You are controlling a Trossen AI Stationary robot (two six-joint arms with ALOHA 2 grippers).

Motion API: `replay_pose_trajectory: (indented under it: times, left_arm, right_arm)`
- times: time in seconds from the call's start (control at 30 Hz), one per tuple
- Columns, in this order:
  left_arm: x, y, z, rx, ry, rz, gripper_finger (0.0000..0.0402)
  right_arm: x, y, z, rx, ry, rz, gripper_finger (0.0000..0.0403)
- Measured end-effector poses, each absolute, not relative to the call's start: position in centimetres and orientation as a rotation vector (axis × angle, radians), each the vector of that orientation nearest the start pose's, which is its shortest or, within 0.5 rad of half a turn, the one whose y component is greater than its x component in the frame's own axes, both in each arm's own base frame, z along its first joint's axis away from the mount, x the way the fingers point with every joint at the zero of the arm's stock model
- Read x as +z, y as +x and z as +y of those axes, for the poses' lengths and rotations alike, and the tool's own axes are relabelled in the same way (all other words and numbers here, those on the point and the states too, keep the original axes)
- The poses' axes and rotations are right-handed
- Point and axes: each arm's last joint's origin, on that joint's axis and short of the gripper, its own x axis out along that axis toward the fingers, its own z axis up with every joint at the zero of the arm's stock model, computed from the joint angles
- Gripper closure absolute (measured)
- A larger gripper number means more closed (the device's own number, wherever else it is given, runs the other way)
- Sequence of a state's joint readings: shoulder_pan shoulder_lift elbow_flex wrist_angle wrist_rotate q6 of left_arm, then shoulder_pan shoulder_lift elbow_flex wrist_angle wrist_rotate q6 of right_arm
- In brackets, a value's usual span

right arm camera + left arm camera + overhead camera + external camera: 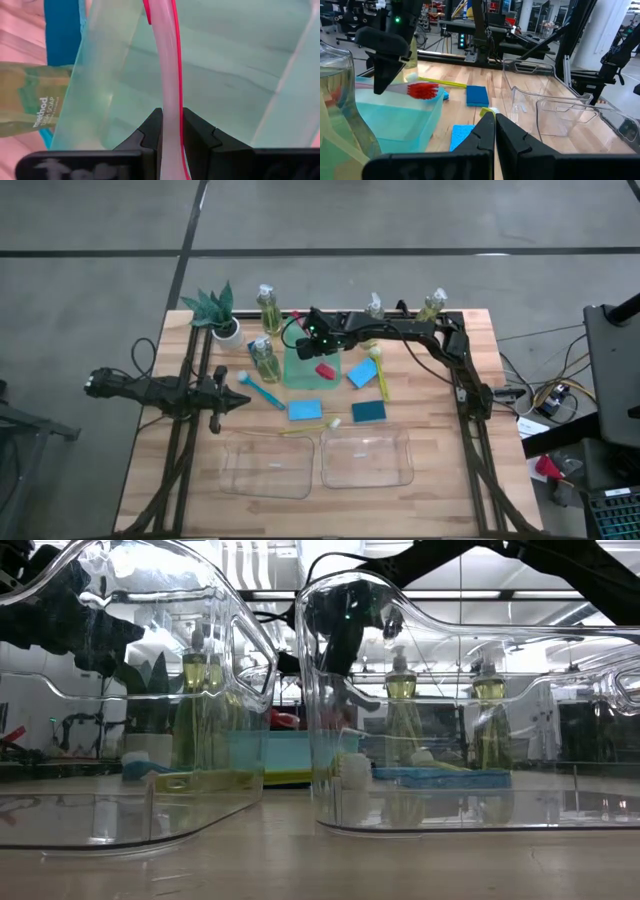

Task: Pick & Place Kitchen Sink Supplies
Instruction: Put the red dish brush into the green bin, then put the green dish brush into the green bin

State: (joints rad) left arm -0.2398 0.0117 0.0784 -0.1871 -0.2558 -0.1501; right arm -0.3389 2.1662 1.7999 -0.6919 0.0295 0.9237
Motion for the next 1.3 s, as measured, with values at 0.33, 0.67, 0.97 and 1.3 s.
replay_pose_trajectory:
  times: [0.33,0.67,0.97,1.3]
  left_arm:
    - [17.1,9.1,-1.5,0.025,-0.12,0.116,0.0392]
    - [17.1,9.1,-1.5,0.024,-0.12,0.116,0.0392]
    - [17.1,9.1,-1.5,0.024,-0.12,0.116,0.0392]
    - [17.1,9.1,-1.5,0.025,-0.12,0.116,0.0392]
  right_arm:
    - [19.5,43.5,-15.4,-0.817,0.987,0.865,0.0351]
    - [19.0,43.3,-15.4,-0.805,0.969,0.886,0.0349]
    - [19.1,43.4,-15.4,-0.796,0.969,0.871,0.0315]
    - [19.4,43.4,-15.3,-0.76,0.973,0.878,0.0292]
